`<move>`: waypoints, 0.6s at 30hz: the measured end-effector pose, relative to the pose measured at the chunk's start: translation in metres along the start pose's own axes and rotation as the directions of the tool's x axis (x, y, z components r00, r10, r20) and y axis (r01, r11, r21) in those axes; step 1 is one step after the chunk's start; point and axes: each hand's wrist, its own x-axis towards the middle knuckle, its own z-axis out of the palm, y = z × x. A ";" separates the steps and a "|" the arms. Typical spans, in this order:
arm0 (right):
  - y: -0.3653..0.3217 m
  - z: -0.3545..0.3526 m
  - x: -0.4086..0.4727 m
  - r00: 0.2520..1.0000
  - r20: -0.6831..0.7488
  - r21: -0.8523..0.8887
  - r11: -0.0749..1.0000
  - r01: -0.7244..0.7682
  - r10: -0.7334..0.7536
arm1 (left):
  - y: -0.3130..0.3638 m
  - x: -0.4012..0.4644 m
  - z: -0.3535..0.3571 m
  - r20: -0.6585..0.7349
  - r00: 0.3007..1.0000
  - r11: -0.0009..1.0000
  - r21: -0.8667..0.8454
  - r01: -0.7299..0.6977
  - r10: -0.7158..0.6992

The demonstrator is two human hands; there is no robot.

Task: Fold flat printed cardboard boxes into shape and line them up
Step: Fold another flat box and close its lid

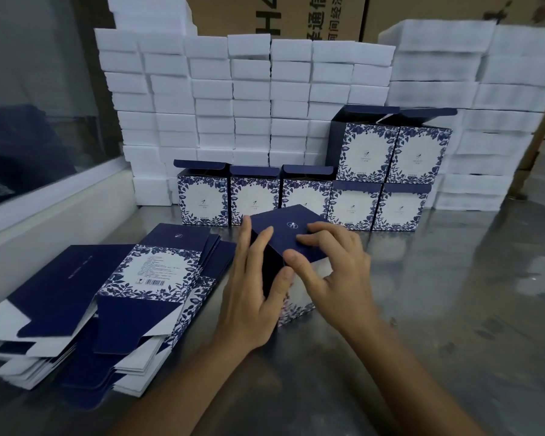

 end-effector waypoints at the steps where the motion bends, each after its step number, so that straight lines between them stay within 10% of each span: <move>1: 0.000 0.000 0.000 1.000 -0.006 -0.030 0.999 0.022 -0.023 | 0.000 0.001 0.000 0.007 1.000 0.999 -0.032 0.013 -0.012; 18: 0.004 0.021 -0.008 0.970 -0.165 -0.245 0.960 0.133 -0.176 | 0.006 0.006 0.002 -0.121 0.993 1.000 0.015 -0.007 0.009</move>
